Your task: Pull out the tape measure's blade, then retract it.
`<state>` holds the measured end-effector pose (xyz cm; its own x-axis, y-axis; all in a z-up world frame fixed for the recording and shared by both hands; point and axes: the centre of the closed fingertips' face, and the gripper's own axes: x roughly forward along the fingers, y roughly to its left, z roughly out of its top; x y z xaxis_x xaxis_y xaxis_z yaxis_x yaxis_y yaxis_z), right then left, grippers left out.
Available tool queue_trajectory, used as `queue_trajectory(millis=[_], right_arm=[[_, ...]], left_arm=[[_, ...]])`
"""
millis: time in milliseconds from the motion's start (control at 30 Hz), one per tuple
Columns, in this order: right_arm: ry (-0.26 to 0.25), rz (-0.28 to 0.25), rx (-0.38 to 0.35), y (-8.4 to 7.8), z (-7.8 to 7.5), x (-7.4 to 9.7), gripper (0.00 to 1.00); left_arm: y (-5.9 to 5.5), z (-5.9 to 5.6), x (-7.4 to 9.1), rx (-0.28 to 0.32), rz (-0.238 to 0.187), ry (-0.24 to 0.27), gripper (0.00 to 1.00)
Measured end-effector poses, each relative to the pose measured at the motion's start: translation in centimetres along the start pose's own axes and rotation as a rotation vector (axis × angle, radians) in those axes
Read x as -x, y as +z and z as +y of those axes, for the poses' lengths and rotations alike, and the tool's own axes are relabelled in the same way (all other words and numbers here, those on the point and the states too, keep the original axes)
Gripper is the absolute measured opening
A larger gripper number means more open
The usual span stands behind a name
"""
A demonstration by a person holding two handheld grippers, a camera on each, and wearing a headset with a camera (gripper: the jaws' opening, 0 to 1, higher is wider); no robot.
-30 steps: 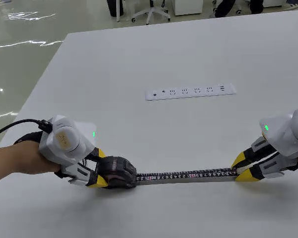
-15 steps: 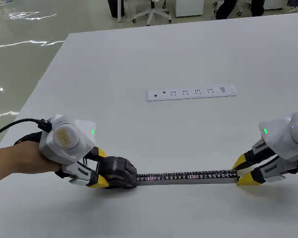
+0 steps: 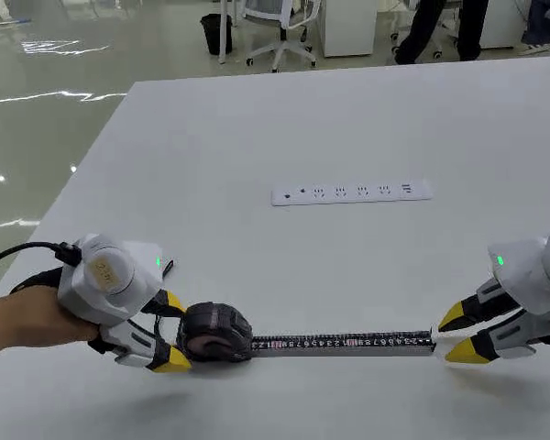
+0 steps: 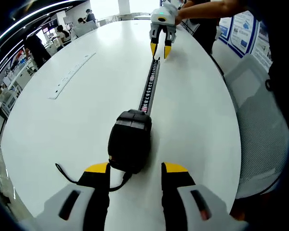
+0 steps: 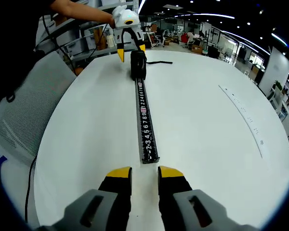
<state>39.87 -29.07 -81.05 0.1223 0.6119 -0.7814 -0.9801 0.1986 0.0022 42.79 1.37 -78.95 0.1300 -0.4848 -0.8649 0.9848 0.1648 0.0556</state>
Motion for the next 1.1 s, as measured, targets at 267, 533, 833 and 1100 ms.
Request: queue_trajectory(millis=[267, 533, 833, 1100], right_arm=[[-0.035, -0.013, -0.051, 0.3, 1.3, 0.6, 0.22], [-0.098, -0.034, -0.121, 0.3, 1.8, 1.1, 0.26], [-0.168, -0.078, -0.209, 0.8, 2.8, 1.8, 0.33], [-0.234, -0.106, -0.264, 1.9, 4.4, 2.3, 0.43]], left_arm=[[-0.4, -1.3, 0.9, 0.07, -0.032, 0.027, 0.4], [-0.3, -2.7, 1.1, 0.165, -0.091, 0.072, 0.46], [-0.5, -4.5, 1.5, 0.268, -0.129, 0.137, 0.57], [0.1, -6.0, 2.0, 0.36, -0.197, 0.2, 0.69]])
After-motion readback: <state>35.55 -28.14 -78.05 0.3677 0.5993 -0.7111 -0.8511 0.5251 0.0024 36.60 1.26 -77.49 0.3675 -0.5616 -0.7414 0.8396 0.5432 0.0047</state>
